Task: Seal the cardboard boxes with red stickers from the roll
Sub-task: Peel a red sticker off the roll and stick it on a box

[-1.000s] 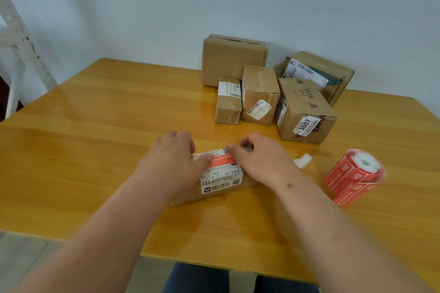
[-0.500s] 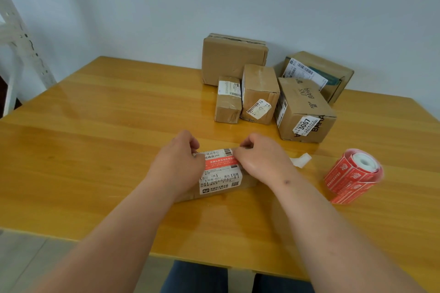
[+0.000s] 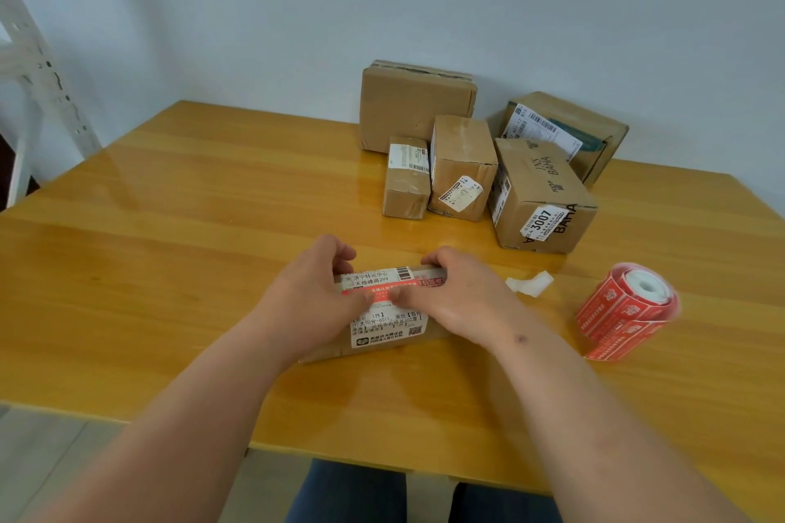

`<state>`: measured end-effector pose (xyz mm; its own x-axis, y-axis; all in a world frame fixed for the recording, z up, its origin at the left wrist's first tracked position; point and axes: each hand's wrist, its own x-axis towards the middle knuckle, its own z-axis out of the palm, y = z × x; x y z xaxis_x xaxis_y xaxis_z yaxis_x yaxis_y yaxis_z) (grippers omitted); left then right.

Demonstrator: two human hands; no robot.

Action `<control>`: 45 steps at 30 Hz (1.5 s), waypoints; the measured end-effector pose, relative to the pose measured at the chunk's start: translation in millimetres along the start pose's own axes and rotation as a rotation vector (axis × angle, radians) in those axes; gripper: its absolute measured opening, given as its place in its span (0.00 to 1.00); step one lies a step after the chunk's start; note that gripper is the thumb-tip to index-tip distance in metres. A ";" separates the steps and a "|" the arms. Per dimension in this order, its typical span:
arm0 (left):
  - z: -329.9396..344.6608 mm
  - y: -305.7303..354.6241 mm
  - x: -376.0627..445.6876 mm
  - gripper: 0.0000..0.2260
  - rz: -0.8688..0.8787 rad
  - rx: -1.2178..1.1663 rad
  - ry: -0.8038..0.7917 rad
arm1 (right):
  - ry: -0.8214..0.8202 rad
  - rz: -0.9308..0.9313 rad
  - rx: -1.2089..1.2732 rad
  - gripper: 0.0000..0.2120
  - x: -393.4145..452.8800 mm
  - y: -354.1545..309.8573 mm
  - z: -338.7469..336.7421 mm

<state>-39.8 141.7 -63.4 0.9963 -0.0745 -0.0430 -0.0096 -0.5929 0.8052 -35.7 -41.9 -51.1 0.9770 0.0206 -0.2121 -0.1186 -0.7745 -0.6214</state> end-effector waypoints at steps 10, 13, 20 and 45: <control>-1.2 0.7 -1.6 0.19 -0.020 -0.142 -0.035 | 0.030 -0.023 0.048 0.30 -1.2 1.2 5.5; -8.5 -2.8 -3.8 0.21 -0.020 -0.250 -0.085 | -0.002 -0.060 0.053 0.24 -1.7 8.2 -0.7; -9.5 -8.8 -2.8 0.23 0.000 -0.274 -0.101 | 0.027 -0.052 0.090 0.19 -2.1 7.5 0.9; -30.5 -22.6 -4.3 0.17 0.126 -0.045 -0.196 | -0.142 -0.087 0.168 0.29 -18.7 33.5 -27.7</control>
<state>-41.3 179.9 -63.4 0.9517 -0.3028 -0.0508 -0.1247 -0.5326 0.8371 -53.0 -85.7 -47.1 0.9517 0.1803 -0.2487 -0.0744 -0.6501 -0.7562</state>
